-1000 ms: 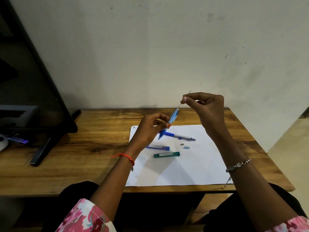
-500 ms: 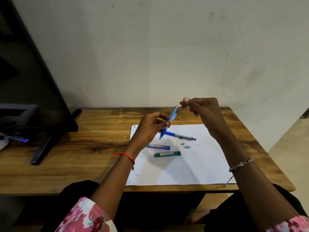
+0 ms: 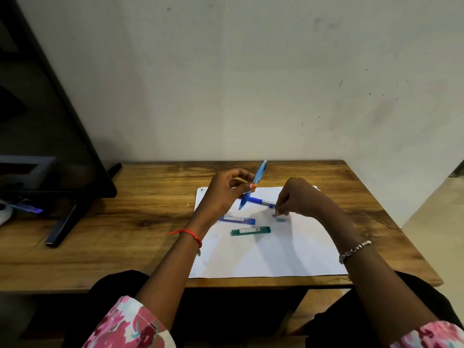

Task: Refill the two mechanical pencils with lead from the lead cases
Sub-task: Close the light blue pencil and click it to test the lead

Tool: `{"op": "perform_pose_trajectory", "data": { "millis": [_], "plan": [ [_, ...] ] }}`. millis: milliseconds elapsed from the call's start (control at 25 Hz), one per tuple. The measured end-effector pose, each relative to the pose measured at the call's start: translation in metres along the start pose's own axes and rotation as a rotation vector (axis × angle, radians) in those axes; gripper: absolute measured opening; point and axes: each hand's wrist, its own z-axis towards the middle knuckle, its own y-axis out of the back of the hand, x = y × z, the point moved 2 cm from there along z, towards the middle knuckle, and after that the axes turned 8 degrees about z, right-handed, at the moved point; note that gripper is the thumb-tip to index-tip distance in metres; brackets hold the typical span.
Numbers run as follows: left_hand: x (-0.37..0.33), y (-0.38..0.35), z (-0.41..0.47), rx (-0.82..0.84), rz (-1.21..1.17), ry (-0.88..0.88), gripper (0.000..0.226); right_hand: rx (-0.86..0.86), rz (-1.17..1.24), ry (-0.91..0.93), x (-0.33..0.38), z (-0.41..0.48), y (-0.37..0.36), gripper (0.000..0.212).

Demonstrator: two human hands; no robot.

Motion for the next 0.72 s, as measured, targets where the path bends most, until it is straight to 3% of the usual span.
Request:
{"op": "perform_pose_trajectory", "data": {
  "millis": [480, 600, 720],
  "plan": [
    [0.002, -0.001, 0.002, -0.006, 0.019, 0.001, 0.011, -0.054, -0.109, 0.071, 0.009, 0.002, -0.01, 0.018],
    [0.002, 0.0, 0.001, -0.002, -0.006, -0.004, 0.01, -0.254, 0.395, 0.21, 0.017, -0.005, 0.012, 0.008],
    [0.002, -0.001, 0.002, 0.017, -0.013, -0.003, 0.009, -0.358, 0.967, 0.368, 0.018, -0.013, 0.031, 0.015]
  ]
}}
